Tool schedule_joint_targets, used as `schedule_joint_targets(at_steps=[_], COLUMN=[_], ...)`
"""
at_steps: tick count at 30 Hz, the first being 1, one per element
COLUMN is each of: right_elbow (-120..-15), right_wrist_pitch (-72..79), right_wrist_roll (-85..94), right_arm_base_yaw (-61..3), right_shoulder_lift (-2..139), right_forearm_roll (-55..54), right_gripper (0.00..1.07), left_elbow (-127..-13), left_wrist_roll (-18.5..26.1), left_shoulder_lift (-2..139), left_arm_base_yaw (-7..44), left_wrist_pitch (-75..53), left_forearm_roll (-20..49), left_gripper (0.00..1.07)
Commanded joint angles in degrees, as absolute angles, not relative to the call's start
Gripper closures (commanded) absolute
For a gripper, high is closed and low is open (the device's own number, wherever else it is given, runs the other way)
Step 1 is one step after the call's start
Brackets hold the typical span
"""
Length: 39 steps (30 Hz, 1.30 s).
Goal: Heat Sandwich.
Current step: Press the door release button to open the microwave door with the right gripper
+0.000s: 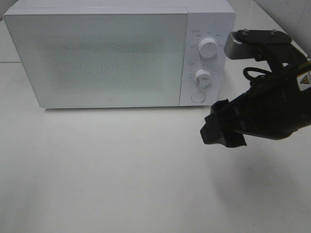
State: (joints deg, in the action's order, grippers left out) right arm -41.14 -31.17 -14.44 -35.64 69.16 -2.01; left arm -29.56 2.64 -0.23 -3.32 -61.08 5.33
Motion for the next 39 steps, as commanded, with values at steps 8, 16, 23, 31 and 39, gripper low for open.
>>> schedule_joint_targets(at_steps=[8,16,23,31,39], right_elbow=[-41.9,-41.9,-41.9,-39.9,-34.1], right_wrist_pitch=[-48.6,-57.4,-61.8,-65.9,-65.7], right_wrist_roll=[-7.8,-6.5,-4.0,-4.0,-4.0], right_arm_base_yaw=[-35.4,-35.4,-35.4,-26.1,-14.2], right_shoulder_lift=[58.3,46.4,30.0,18.3,5.8], right_forearm_roll=[-1.5,-1.4,-1.3,0.7,1.1], right_gripper=[0.31,0.31,0.31,0.31,0.31], left_elbow=[-29.5,-29.5,-29.5,-29.5,-29.5], left_wrist_roll=[2.5,2.5,2.5,2.5,2.5], left_shoulder_lift=[-1.3,-1.3,-1.3,-1.3,-1.3], left_arm_base_yaw=[-3.0,-3.0,-3.0,-3.0,-3.0], left_wrist_pitch=[-61.1,-61.1,-61.1,-61.1,-61.1], left_forearm_roll=[5.3,5.3,5.3,5.3,5.3], left_gripper=[0.06,0.06,0.06,0.06,0.06])
